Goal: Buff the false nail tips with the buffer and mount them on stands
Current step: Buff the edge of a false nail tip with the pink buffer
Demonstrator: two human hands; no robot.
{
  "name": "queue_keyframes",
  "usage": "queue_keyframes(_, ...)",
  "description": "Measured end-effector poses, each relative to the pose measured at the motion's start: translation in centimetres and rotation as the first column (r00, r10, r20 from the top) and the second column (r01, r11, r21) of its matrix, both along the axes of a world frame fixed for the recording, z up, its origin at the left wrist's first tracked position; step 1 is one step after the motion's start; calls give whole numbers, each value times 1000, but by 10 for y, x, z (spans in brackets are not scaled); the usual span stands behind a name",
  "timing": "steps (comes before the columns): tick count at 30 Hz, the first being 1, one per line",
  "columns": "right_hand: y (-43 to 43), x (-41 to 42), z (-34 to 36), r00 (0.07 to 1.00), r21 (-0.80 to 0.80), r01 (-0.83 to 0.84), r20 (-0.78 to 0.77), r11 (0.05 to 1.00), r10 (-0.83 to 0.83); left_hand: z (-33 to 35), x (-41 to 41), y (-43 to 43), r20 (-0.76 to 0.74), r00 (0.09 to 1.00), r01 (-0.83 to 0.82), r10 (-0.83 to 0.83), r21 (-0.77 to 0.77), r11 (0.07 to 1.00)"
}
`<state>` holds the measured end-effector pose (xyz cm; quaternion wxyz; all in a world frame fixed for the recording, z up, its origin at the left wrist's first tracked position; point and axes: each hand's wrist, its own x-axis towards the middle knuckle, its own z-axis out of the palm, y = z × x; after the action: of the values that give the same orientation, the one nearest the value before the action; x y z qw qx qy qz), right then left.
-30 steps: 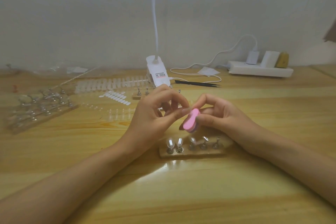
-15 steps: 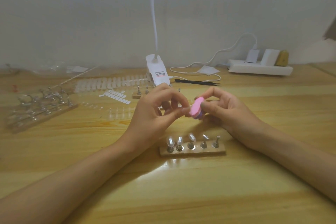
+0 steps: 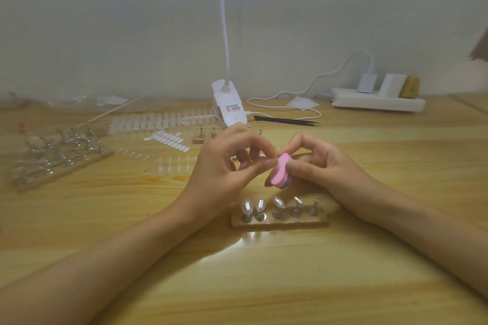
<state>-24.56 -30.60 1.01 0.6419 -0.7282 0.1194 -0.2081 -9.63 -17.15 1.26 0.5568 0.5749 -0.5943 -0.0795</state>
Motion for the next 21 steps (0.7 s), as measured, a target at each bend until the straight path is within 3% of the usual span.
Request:
queue_keyframes(3, -2, 0, -1, 996, 23, 78, 51, 997, -79, 0, 0, 0, -5, 1000, -6, 6, 0, 1000)
queue_keyframes(7, -1, 0, 0, 1000, 11, -9, 2, 1000, 9, 1, -1, 0, 16, 1000, -9, 9, -2, 1000)
queue_keyframes(11, -2, 1, -1, 996, 43, 70, 54, 997, -73, 0, 0, 0, 13, 1000, -7, 7, -2, 1000)
queue_keyframes(14, 0, 1, -3, 999, -1, -36, 6, 999, 36, 0, 1, 0, -2, 1000, -17, 17, 1, 1000)
queue_keyframes(18, -3, 0, -2, 994, 36, 79, 70, 996, -81, 0, 1, -1, 6, 1000, -5, 5, 3, 1000)
queue_keyframes(21, -4, 1, -2, 997, 66, 14, 77, 998, -19, 0, -1, 0, 13, 1000, 23, -23, 2, 1000)
